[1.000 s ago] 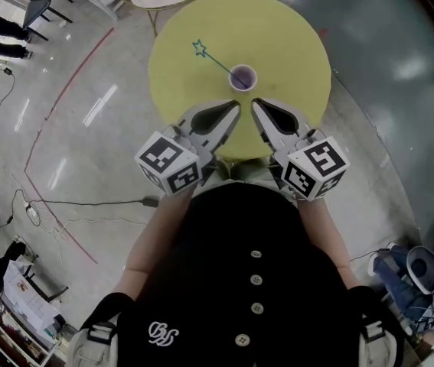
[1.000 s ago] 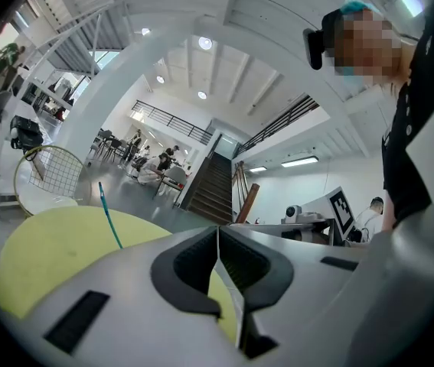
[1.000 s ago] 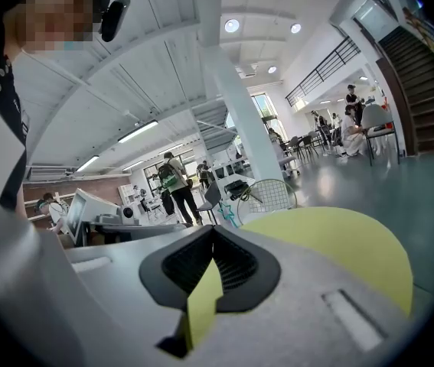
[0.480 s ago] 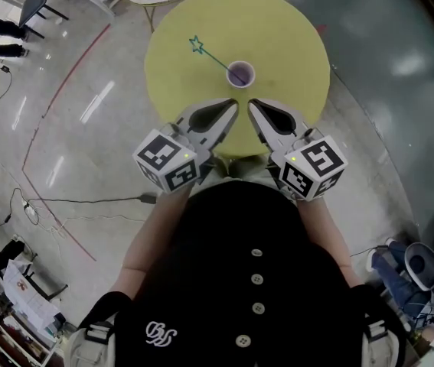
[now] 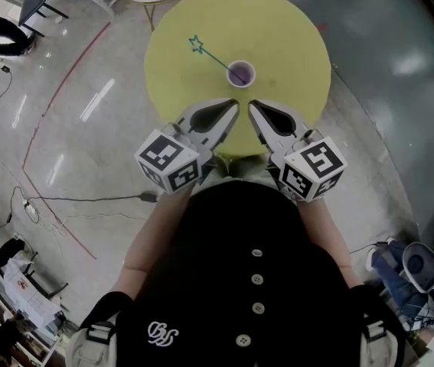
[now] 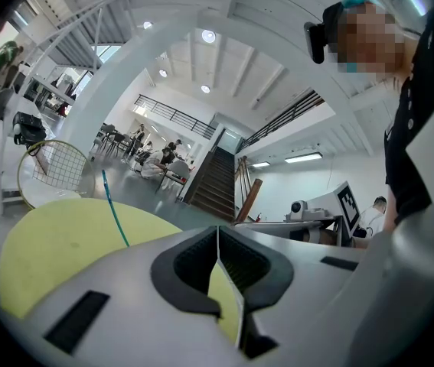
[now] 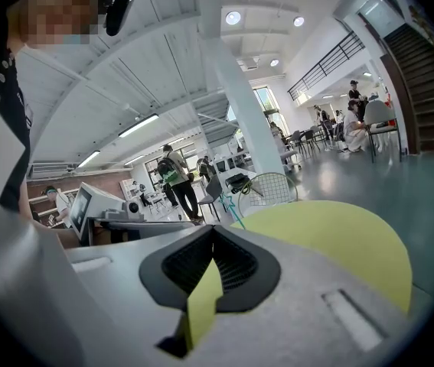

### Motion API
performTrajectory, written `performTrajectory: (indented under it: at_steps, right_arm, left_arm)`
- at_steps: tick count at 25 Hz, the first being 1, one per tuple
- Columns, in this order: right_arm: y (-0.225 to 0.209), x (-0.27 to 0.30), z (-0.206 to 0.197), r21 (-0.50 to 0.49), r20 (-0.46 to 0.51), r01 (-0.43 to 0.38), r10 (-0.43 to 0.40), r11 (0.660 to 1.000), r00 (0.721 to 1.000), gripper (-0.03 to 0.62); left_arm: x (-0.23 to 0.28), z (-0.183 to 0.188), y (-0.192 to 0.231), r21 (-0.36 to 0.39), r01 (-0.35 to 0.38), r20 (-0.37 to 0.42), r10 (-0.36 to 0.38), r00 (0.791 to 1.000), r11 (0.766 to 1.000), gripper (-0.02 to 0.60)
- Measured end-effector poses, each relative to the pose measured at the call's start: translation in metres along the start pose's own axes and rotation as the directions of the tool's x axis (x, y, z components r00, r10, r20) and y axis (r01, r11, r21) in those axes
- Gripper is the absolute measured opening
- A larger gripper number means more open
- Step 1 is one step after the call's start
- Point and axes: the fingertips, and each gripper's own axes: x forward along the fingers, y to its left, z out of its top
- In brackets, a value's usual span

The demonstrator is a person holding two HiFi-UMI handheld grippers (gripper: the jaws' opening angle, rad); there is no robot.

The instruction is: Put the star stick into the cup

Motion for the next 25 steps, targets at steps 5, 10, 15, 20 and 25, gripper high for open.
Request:
performTrajectory:
  at_steps: [5, 10, 15, 20, 25]
  right_arm:
    - [0.001, -0.001, -0.001, -0.003, -0.005, -0.002, 0.002, 1.0, 1.0, 0.002]
    - [-0.004, 0.002, -0.004, 0.004, -0.005, 0.0, 0.0, 1.0, 1.0, 0.002]
    - [-0.007, 0.001, -0.005, 0.011, -0.01, 0.002, -0.002, 1.0, 1.0, 0.002]
    - [-0.011, 0.001, -0.006, 0.011, -0.01, 0.011, -0.011, 1.0, 1.0, 0.003]
    - [-0.014, 0.001, -0.006, 0.012, -0.011, 0.012, -0.012, 1.0, 1.0, 0.002]
  left_arm:
    - [0.0, -0.001, 0.0, -0.005, -0.007, -0.001, 0.007, 1.0, 1.0, 0.018]
    - [0.003, -0.005, 0.002, -0.01, -0.007, -0.004, 0.007, 1.0, 1.0, 0.018]
    - [0.006, -0.005, 0.0, -0.014, -0.003, -0.006, 0.003, 1.0, 1.0, 0.018]
    - [0.008, -0.005, 0.001, -0.014, -0.004, -0.009, 0.004, 1.0, 1.0, 0.018]
    - [0.01, -0.006, 0.001, -0.014, -0.005, -0.013, 0.004, 1.0, 1.0, 0.018]
